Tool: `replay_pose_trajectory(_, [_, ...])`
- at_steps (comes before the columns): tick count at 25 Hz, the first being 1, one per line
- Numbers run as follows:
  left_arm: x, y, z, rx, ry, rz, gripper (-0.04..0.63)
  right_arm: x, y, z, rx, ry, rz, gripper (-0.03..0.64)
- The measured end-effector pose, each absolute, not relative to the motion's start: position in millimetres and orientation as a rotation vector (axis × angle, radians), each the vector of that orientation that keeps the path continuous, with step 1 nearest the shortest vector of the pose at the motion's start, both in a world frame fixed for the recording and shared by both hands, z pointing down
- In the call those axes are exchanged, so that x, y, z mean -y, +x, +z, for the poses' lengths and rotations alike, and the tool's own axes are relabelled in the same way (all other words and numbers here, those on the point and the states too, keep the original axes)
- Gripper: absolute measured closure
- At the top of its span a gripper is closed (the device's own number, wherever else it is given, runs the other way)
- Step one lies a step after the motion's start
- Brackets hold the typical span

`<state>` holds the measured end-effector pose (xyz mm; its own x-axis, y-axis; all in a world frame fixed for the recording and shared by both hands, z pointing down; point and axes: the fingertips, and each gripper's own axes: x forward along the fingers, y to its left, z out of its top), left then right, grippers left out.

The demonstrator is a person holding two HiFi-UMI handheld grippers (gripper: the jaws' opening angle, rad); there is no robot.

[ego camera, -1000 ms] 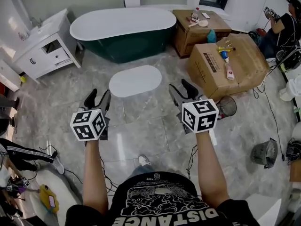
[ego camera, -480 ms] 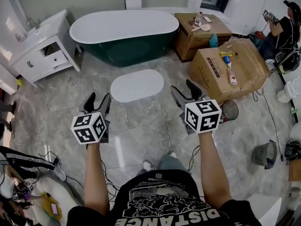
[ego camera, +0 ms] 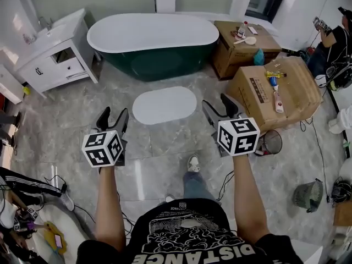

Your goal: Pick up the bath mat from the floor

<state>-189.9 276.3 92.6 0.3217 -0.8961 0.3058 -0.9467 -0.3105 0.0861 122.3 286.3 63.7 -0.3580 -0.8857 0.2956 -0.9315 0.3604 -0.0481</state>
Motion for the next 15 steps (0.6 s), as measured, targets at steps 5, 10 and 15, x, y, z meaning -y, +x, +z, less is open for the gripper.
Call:
replay_pose_trajectory(5, [-231.6, -179.5, 96.3, 1.714, 2.312, 0.301, 0.321, -233.9, 140.5, 74.0, 2.424, 1.609, 0.32, 0.342])
replay_pose_trajectory(10, [-179.7, -153.3, 102.2, 1.742, 2.254, 0.296, 0.313, -172.4, 171.3, 86.2, 2.44, 1.558, 0.361, 0.337])
replay_pose_trajectory(15, [-130.8, -126.9, 105.8, 1.778, 2.205, 0.325, 0.311, -111.1, 202.1, 92.7, 2.454, 1.515, 0.383, 0.333])
